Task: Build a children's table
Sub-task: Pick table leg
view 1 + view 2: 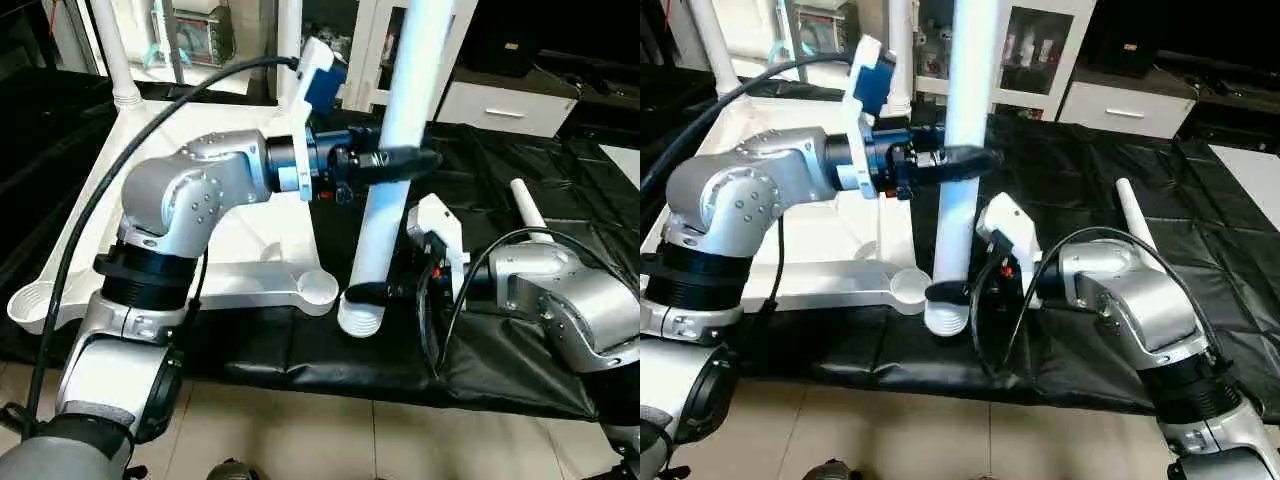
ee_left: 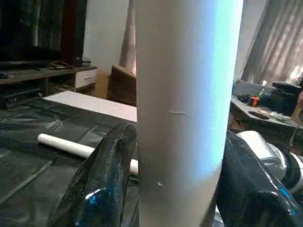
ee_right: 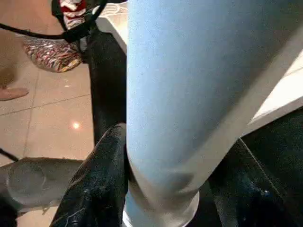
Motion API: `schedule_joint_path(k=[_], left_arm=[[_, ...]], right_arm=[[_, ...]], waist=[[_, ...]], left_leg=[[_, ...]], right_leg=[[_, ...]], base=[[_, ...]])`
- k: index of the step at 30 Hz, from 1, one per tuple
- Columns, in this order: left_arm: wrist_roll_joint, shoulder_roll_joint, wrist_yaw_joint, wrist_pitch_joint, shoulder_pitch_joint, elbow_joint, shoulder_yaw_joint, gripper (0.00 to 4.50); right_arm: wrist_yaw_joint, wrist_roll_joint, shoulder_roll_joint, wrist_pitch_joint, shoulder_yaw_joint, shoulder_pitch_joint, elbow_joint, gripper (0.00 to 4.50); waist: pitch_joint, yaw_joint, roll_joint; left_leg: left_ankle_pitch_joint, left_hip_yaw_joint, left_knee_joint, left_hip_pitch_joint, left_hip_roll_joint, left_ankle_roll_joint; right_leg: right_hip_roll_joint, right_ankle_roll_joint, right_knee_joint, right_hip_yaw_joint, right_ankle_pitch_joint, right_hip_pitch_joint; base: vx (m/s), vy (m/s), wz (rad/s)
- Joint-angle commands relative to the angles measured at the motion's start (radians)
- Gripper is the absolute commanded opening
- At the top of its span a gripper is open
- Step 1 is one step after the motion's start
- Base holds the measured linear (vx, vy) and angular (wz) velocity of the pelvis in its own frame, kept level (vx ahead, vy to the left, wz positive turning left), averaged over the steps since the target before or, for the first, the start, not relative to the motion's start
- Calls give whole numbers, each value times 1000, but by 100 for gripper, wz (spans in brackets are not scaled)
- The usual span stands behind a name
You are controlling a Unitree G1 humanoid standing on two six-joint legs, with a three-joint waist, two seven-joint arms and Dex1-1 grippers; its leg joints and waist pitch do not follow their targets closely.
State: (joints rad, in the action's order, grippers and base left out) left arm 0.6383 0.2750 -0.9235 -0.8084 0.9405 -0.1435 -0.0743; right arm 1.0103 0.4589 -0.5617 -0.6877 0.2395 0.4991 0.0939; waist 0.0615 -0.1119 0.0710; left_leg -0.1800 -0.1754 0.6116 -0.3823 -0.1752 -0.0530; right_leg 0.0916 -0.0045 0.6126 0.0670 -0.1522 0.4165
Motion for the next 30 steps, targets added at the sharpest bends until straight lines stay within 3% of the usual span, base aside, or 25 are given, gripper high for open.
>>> schedule_joint_path(k=[1, 4, 7, 9, 12, 15, 20, 30], left_arm=[[-8, 4, 31, -11, 22, -28, 31, 291], [-4, 3, 39, -17, 22, -34, 39, 312], [11, 8, 44, -35, 13, -35, 55, 333], [13, 14, 37, -40, 6, -34, 55, 357], [1, 12, 34, -31, 2, -35, 45, 378], [-15, 6, 24, -6, 9, -42, 29, 394], [-2, -17, 26, 0, 32, -52, 42, 444], [78, -48, 9, -19, 46, -18, 102, 450]], right_arm=[[6, 6, 2, 9, -18, 9, 29, 193], [3, 10, 1, 8, -30, 13, 33, 193], [-18, 31, -5, 0, -90, 40, 21, 193], [-27, 50, -6, -11, -125, 59, 8, 191], [-27, 59, -9, -17, -138, 67, 11, 190], [-25, 56, -5, -19, -129, 61, 27, 189], [-36, 48, 16, -22, -101, 35, 46, 189], [-53, 24, 37, -17, -67, 3, 40, 189]], waist=[[-78, 1, -12], [-78, -1, -12], [-77, -1, -18], [-77, 0, -15], [-77, 0, -17], [-78, -1, -22], [-79, -2, -18], [-76, -2, -17]], left_leg=[[-175, 14, -72, 20, -46, -29], [-174, 13, -72, 21, -46, -28], [-190, 14, -73, 21, -47, -33], [-191, 14, -72, 23, -46, -33], [-190, 14, -73, 22, -47, -32], [-190, 15, -73, 22, -46, -33], [-183, 14, -72, 20, -45, -31], [-200, 15, -74, 21, -47, -34]], right_leg=[[52, -210, -56, -40, -169, -62], [53, -214, -55, -40, -164, -62], [53, -218, -56, -40, -174, -62], [53, -216, -57, -40, -178, -61], [52, -216, -56, -40, -178, -60], [52, -218, -56, -39, -164, -62], [53, -223, -55, -39, -153, -64], [55, -216, -58, -40, -192, -62]], base=[[0, 0, 0], [0, 0, 0], [0, 0, 0], [0, 0, 0], [0, 0, 0], [0, 0, 0], [0, 0, 0], [0, 0, 0]])
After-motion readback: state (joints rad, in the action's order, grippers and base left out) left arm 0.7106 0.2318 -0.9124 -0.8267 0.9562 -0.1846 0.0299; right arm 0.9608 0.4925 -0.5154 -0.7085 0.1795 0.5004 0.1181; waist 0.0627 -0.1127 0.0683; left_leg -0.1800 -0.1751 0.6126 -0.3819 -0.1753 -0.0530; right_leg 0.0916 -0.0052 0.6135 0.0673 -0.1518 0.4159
